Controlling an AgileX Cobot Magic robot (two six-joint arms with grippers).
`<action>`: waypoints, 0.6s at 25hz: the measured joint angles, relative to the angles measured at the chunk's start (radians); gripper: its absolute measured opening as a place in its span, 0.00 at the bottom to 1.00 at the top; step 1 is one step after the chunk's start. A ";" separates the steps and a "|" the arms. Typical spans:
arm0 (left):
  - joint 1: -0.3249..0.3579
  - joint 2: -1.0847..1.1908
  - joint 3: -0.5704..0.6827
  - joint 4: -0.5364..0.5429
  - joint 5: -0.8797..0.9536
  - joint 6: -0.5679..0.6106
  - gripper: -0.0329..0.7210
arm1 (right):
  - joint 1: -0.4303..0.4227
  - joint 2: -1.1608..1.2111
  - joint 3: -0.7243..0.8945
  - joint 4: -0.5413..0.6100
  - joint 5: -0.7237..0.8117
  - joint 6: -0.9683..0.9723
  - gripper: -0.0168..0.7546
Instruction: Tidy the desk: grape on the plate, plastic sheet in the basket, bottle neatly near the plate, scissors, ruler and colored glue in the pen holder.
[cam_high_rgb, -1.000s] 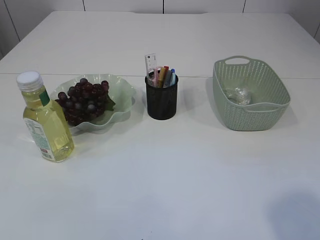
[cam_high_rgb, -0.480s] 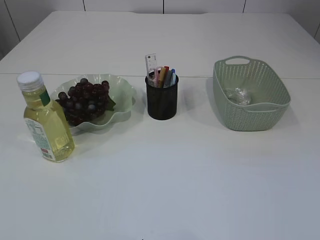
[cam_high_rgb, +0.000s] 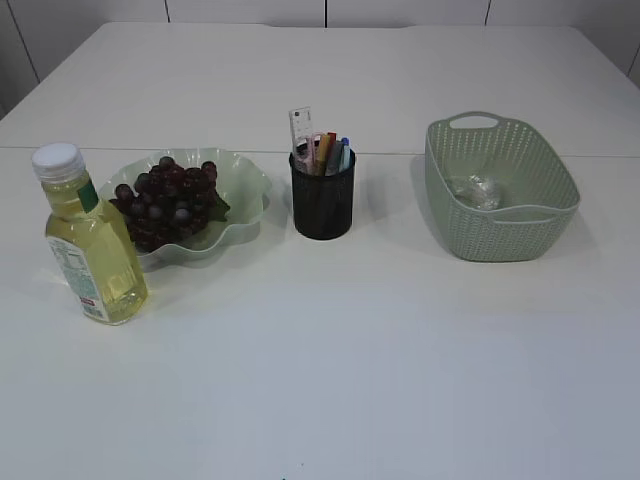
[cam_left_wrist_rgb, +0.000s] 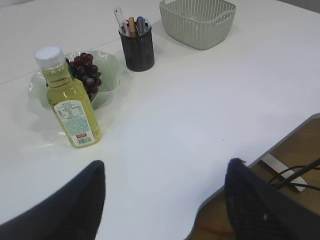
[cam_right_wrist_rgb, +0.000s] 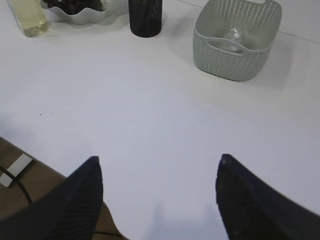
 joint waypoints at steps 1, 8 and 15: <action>0.000 0.000 0.014 0.000 0.000 0.002 0.77 | 0.000 -0.007 0.007 0.000 0.000 0.000 0.73; 0.000 0.000 0.089 0.002 -0.010 0.004 0.77 | 0.000 -0.045 0.090 0.036 -0.077 0.000 0.73; 0.000 0.000 0.148 0.004 -0.034 0.004 0.77 | 0.000 -0.048 0.127 0.032 -0.075 -0.002 0.73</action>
